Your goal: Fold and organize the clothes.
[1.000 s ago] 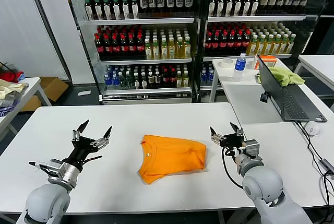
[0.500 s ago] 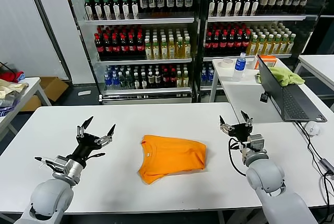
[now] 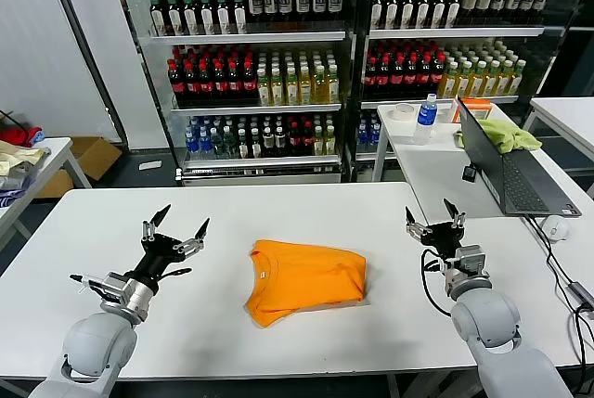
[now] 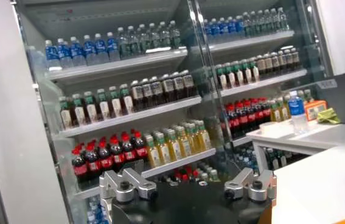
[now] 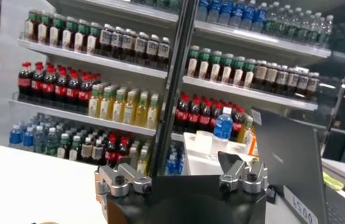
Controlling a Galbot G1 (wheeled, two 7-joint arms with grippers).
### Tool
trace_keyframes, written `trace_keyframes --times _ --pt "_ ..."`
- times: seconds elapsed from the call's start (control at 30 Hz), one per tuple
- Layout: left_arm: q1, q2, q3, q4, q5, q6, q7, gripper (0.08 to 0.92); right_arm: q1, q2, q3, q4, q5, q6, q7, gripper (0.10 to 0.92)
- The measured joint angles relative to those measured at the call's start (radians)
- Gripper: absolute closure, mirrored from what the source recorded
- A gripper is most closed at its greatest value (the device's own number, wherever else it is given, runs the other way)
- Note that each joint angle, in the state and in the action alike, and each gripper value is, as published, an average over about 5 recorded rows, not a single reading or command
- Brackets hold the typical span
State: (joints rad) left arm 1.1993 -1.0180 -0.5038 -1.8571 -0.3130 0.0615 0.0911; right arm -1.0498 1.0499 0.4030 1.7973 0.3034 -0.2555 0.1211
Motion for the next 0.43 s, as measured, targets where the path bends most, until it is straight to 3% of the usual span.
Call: trace_keyframes --times 0.43 --pt "-0.017 0.003 -0.004 0.05 -0.014 -0.031 -0.003 0.177 -0.006 0.032 -0.027 -0.003 -0.094 0.042 -0.006 0.203"
